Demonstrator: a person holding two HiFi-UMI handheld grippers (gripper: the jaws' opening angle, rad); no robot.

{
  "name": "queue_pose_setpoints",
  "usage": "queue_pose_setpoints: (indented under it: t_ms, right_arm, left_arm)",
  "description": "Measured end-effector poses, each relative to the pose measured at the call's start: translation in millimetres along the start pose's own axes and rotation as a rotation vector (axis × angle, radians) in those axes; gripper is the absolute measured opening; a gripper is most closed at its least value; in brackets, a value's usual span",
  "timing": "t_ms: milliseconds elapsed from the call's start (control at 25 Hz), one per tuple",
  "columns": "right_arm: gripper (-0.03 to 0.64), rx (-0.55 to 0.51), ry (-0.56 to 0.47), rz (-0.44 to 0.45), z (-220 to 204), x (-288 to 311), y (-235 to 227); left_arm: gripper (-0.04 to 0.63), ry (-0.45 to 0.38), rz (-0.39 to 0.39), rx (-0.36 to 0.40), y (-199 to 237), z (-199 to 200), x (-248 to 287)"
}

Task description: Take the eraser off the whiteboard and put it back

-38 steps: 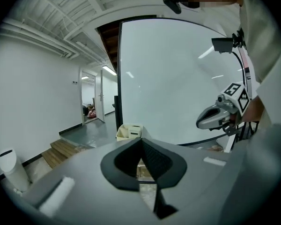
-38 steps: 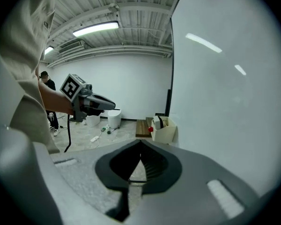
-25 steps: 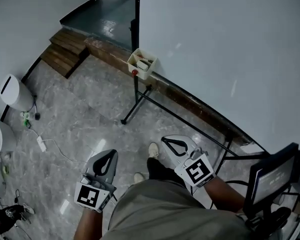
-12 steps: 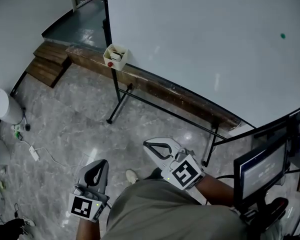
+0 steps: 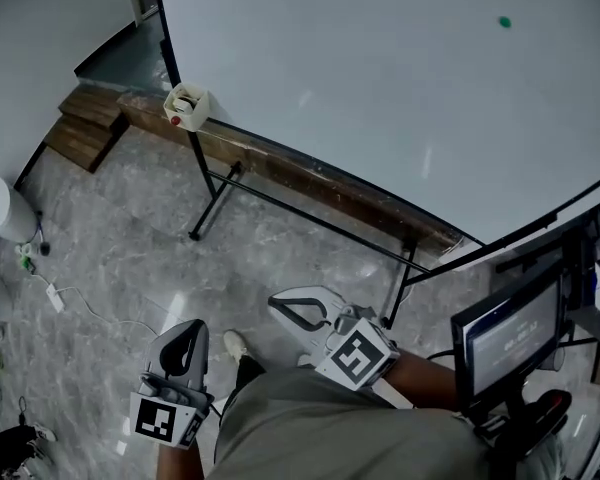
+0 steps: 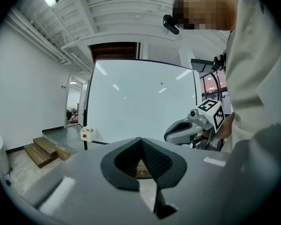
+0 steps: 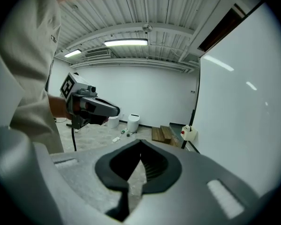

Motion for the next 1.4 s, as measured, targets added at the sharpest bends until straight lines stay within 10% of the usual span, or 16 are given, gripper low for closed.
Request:
queue_pose_setpoints:
  t_ms: [640, 1400]
  right_arm:
    - [0.003, -0.024, -0.040, 0.026, -38, -119, -4]
    - [0.003, -0.049, -0.047, 0.054, -42, -133, 6]
  left_arm:
    - [0.005, 0.040, -0.004, -0.021, -141, -5, 21]
    - [0.005, 0.062, 0.010, -0.012, -156, -8, 18]
Point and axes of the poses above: the fingertips, and each gripper's own axes: x forward along the fingers, y to its left, z out of its top, the point moved 6 cm from there along -x, backward along the fingers, and after that the axes turned 2 degrees about -z, right-handed, at the moved point
